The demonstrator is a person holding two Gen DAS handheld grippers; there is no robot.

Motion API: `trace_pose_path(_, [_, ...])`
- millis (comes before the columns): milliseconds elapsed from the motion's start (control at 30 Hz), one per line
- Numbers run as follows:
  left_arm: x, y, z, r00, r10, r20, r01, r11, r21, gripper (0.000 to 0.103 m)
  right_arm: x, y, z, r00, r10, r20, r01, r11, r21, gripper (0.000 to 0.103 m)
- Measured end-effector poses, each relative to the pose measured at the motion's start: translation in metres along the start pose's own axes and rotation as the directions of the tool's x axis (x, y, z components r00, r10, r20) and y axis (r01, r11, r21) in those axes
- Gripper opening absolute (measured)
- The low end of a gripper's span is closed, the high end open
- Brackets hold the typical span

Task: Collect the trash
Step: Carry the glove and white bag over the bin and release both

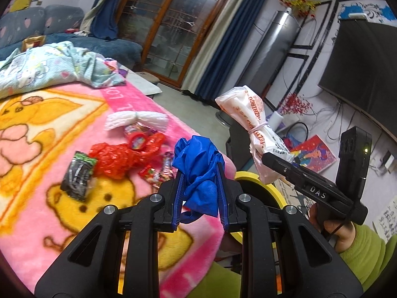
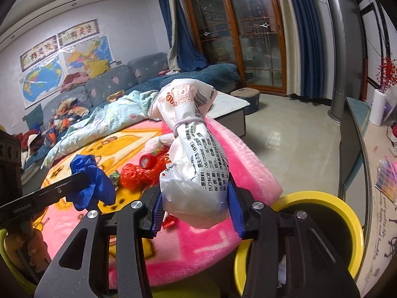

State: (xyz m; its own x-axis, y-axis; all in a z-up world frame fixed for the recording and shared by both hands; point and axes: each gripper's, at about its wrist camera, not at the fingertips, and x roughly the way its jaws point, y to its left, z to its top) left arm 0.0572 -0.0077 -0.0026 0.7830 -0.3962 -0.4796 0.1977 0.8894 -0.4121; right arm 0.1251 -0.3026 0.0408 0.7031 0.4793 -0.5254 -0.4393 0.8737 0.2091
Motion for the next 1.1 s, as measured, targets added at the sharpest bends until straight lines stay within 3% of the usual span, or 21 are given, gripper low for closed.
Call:
trace_pose_path(667, [0.046, -0.066, -0.012, 0.993, -0.075, -0.089, 0.09, 0.98, 0.178, 0.017, -0.028, -0.065, -0.022, 0.99, -0.142, -0.014, 0.142, 0.976, 0.164, 0.042])
trace_pose_path(1100, [0.094, -0.109, -0.026, 0.972, -0.129, -0.198, 0.178, 0.949, 0.259, 0.017, -0.048, -0.119, -0.055, 0.967, -0.238, -0.087, 0.253, 0.929, 0.269, 0.042])
